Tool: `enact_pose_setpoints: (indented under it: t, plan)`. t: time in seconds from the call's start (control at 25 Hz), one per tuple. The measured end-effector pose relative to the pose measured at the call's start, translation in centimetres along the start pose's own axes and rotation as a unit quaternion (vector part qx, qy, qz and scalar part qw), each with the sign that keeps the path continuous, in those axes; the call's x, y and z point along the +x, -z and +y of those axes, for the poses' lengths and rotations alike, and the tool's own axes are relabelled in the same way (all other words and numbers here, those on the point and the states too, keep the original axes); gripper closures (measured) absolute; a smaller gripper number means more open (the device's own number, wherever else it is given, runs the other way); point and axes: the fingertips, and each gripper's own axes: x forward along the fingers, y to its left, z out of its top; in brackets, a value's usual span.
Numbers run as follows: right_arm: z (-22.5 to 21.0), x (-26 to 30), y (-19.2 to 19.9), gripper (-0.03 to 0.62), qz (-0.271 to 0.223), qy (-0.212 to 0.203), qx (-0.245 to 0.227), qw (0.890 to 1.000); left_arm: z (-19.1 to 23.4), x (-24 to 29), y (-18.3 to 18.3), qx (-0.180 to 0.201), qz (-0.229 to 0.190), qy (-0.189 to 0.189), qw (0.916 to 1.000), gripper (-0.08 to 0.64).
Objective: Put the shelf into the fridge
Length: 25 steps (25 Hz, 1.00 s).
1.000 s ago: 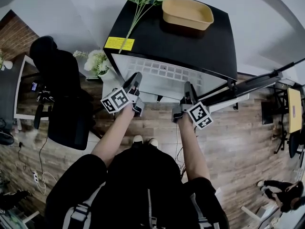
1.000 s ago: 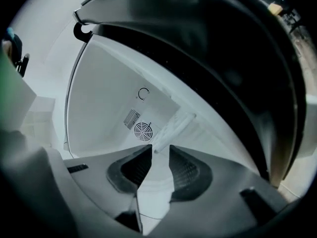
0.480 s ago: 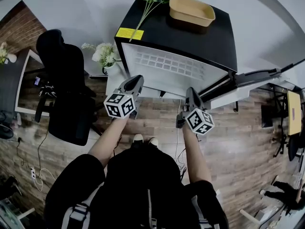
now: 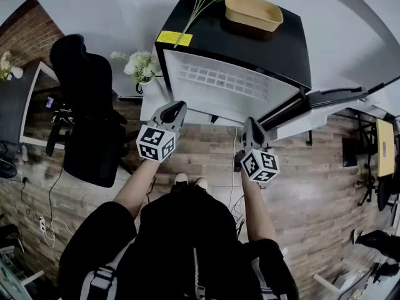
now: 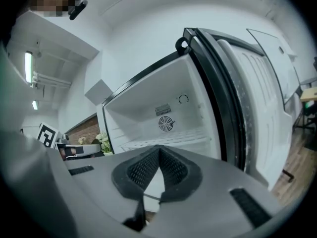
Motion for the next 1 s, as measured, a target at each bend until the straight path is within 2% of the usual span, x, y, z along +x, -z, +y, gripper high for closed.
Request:
enact_pose_setpoints:
  t: [0.24, 0.44, 1.0]
  plan:
    - [0.7, -0.5, 0.0, 0.586, -0.002, -0.004, -0.025, 1.000, -0.7, -0.7, -0.1, 0.024, -0.001, 0.005, 0.9997, 0.520]
    - [0.9, -0.8, 0.3, 0.586, -0.001, -0.003, -0.027, 1.000, -0.9, -1.0, 0.0, 0.033, -0.002, 0.007, 0.9994, 0.520]
    - [1.2, -0.8, 0.5, 0.586, 0.003, -0.004, -0.027, 1.000, -0.7, -1.1, 0.2, 0.026, 0.000, 0.005, 0.9996, 0.520]
